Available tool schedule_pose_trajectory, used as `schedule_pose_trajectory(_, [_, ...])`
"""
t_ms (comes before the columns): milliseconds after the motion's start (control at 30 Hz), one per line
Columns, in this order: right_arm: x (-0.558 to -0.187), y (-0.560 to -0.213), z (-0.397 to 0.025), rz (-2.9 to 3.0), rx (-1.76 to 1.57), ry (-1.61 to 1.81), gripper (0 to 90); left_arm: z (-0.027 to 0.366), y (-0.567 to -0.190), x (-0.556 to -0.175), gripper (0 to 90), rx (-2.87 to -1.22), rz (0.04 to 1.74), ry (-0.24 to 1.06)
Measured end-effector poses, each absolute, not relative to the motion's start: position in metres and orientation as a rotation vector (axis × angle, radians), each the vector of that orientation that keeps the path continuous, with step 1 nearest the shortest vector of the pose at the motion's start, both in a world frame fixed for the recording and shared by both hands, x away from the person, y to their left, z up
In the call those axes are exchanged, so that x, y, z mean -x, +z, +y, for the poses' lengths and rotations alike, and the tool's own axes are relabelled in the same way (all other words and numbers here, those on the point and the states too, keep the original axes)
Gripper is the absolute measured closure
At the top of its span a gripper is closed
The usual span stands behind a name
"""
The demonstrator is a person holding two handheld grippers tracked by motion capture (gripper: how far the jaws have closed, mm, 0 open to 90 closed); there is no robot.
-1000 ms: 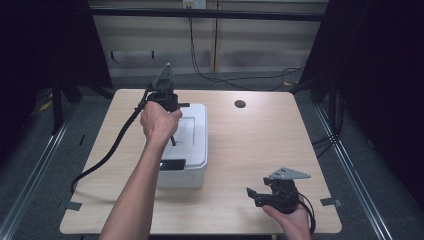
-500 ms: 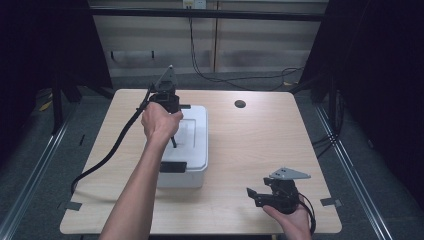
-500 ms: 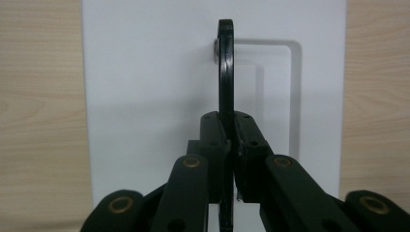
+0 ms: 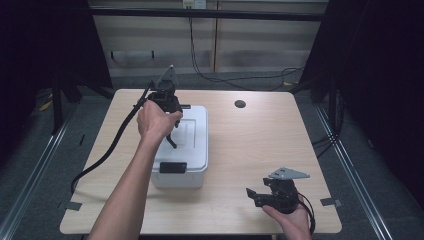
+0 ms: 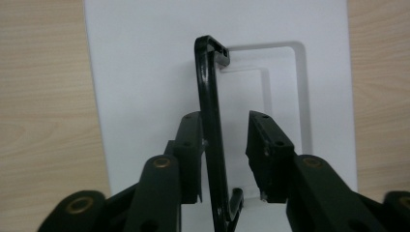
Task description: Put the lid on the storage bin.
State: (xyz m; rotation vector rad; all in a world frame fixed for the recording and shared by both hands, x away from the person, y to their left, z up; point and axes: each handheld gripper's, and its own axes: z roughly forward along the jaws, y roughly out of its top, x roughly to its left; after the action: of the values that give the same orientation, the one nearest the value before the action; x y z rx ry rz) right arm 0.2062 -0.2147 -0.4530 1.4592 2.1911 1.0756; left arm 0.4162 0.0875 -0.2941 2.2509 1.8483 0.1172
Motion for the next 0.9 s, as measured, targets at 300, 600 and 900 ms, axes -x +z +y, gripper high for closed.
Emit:
schedule_pose_trajectory(300, [-0.207, -0.453, -0.215, 2.190, -1.454, 1.079, 26.8, 0.096, -0.289, -0.418, 40.5, -2.278, 1.765, 0.081])
schedule_pose_trajectory(600, [-0.207, -0.453, -0.215, 2.191, -1.453, 1.079, 26.7, 0.101, -0.284, -0.418, 28.0, -2.293, 1.658, 0.050])
schedule_pose_trajectory(900, [-0.207, -0.454, -0.215, 2.191, -1.452, 1.079, 26.7, 0.116, -0.275, -0.413, 21.4, -2.271, 1.501, 0.044])
